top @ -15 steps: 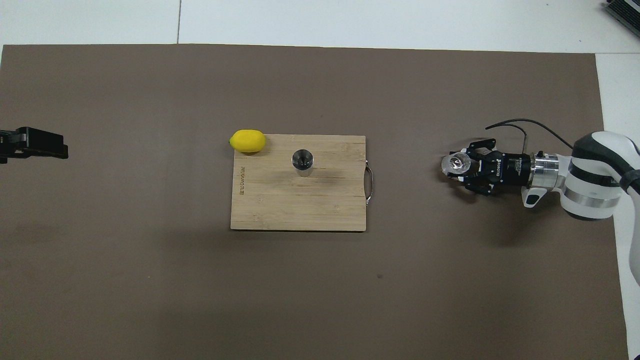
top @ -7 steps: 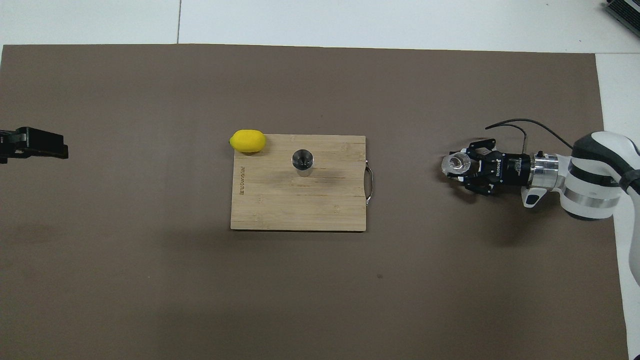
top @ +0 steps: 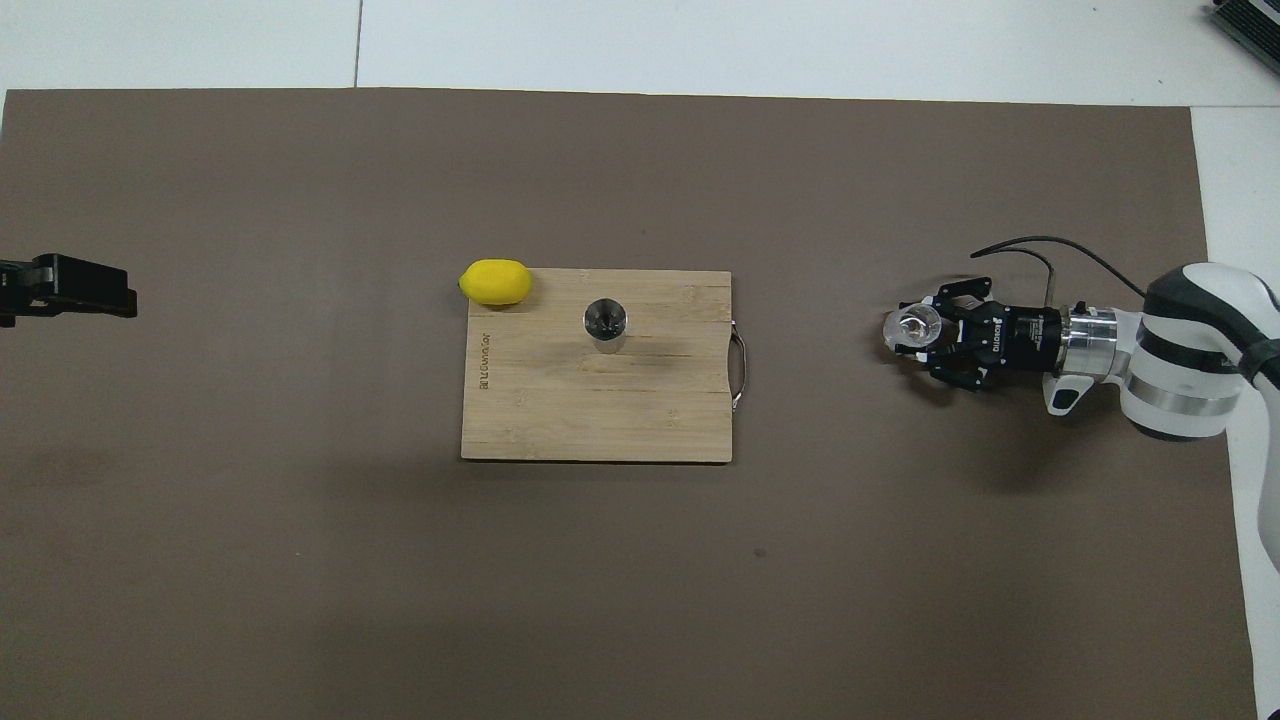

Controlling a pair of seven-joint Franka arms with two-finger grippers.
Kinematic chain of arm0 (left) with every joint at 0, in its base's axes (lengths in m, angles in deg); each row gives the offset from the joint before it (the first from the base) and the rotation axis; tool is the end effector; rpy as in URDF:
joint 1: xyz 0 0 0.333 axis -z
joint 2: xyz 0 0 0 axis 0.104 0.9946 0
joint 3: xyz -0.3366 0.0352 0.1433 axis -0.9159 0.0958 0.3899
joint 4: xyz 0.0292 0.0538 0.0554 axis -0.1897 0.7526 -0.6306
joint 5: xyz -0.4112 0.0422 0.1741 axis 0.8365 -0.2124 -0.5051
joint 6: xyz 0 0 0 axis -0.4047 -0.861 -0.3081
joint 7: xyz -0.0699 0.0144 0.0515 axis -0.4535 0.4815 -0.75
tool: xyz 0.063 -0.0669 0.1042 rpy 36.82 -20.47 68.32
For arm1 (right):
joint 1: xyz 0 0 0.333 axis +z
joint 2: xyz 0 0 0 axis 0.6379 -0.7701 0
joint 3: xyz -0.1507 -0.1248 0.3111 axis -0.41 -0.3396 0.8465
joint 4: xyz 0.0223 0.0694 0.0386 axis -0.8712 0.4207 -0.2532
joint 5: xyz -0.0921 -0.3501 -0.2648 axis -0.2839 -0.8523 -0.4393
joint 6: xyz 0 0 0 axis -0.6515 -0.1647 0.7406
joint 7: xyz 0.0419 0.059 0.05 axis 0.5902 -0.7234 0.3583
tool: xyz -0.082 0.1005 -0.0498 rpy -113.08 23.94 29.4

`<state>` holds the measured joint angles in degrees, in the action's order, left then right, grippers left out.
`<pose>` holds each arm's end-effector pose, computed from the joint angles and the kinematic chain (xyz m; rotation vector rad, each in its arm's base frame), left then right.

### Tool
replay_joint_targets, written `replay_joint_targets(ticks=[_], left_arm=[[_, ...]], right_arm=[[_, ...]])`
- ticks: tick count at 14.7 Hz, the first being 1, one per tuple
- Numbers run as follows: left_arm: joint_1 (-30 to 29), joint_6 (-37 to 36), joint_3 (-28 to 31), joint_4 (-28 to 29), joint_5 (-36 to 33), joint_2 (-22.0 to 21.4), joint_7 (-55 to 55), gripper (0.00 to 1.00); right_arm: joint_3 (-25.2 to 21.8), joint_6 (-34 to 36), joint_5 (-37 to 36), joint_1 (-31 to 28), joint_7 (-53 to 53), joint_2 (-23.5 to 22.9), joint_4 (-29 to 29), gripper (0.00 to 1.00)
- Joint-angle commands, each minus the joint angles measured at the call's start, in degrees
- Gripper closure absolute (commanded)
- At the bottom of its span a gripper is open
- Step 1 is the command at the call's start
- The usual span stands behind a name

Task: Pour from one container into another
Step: 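Lower the clear glass onto the table with the right gripper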

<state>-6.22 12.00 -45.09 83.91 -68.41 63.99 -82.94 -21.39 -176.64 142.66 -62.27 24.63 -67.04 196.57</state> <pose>0.6046 -0.0164 0.6458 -3.1306 -0.0341 -0.1318 0.6545 -0.0739 0.1755 -1.2868 1.5416 0.9366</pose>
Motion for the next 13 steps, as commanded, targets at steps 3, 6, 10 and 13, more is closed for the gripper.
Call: replay_joint_targets(ticks=[3, 6, 10, 13], left_arm=[[1.12, -0.21, 0.46, 0.74, -0.5, -1.07, 1.49, 0.0], [1.12, -0.3, 0.38, 0.74, -0.5, -1.07, 1.58, 0.0], [1.12, -0.29, 0.2, 0.74, -0.5, -1.07, 2.72, 0.0], [1.12, -0.21, 0.2, 0.74, -0.5, -1.07, 2.72, 0.0]], right_arm=[[0.73, -1.79, -0.62, -0.57, -1.86, -0.38, -0.14, 0.38], [0.73, -1.18, -0.62, -0.04, -3.27, 0.23, -0.41, 0.1], [0.81, -0.91, -0.88, 0.4, -6.87, 2.69, -0.5, 0.06], [0.73, -0.91, -2.81, 0.66, -9.07, 5.59, -0.41, 0.04]])
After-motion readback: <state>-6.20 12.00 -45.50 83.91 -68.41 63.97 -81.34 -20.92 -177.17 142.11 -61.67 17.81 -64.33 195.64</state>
